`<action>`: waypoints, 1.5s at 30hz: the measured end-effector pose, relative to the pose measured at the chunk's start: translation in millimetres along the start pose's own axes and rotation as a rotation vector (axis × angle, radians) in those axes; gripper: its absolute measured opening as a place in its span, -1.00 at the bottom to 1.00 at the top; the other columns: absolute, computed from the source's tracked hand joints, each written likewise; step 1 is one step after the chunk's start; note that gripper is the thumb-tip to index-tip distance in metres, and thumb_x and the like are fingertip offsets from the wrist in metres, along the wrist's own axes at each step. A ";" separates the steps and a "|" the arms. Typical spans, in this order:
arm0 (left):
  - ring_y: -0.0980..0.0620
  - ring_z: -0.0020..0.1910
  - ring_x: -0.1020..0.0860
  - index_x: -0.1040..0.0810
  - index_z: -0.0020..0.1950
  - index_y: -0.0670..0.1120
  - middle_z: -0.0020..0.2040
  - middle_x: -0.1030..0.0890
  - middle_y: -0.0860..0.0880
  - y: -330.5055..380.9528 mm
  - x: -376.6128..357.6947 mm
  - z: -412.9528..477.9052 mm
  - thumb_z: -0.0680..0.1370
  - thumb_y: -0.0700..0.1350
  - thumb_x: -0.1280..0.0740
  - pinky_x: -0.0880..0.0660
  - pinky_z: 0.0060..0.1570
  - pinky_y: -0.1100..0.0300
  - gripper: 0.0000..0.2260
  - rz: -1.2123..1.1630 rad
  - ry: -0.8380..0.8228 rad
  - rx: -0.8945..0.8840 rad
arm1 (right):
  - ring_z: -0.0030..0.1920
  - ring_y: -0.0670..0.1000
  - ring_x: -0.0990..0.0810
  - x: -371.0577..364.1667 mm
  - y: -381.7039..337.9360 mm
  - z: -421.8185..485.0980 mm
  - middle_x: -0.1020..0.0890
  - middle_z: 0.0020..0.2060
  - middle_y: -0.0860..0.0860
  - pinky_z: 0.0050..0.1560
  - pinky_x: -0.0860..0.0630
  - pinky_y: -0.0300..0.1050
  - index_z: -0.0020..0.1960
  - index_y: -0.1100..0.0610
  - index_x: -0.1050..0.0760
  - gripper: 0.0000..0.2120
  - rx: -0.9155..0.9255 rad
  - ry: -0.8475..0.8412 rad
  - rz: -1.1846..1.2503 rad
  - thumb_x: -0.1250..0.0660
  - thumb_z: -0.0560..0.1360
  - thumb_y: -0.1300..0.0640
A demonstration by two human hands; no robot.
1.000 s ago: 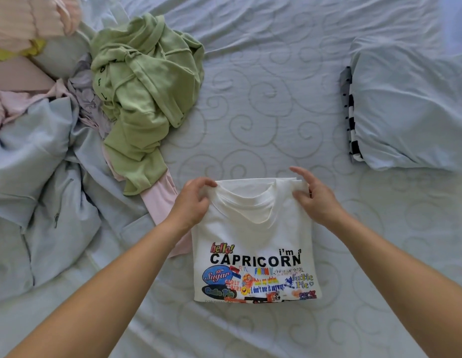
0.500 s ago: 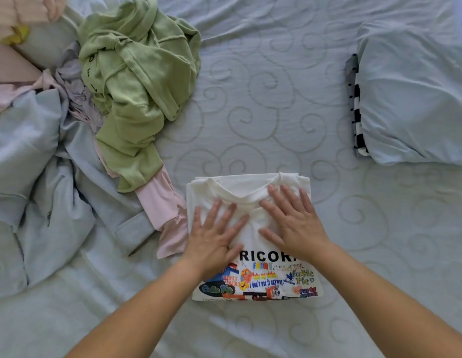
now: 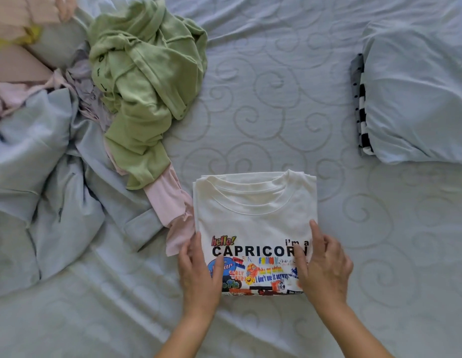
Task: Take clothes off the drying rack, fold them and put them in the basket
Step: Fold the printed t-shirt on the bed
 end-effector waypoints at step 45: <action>0.04 0.40 -0.22 0.14 0.57 0.01 0.58 -0.04 -0.08 478.9 -57.5 63.0 0.59 -0.15 -0.24 -0.44 0.15 0.04 -0.31 -0.101 -0.099 -0.669 | -0.16 0.19 -0.53 295.0 100.0 247.7 -0.53 0.18 0.21 -0.12 -0.48 0.02 0.52 -0.01 -0.20 -0.48 0.233 0.311 0.238 -0.16 0.60 0.27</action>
Point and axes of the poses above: each hand's wrist, its own z-axis towards the middle knuckle, its own x-axis out of the back of the hand, y = z × x, the point moved 9 cm from there along z, towards the middle knuckle
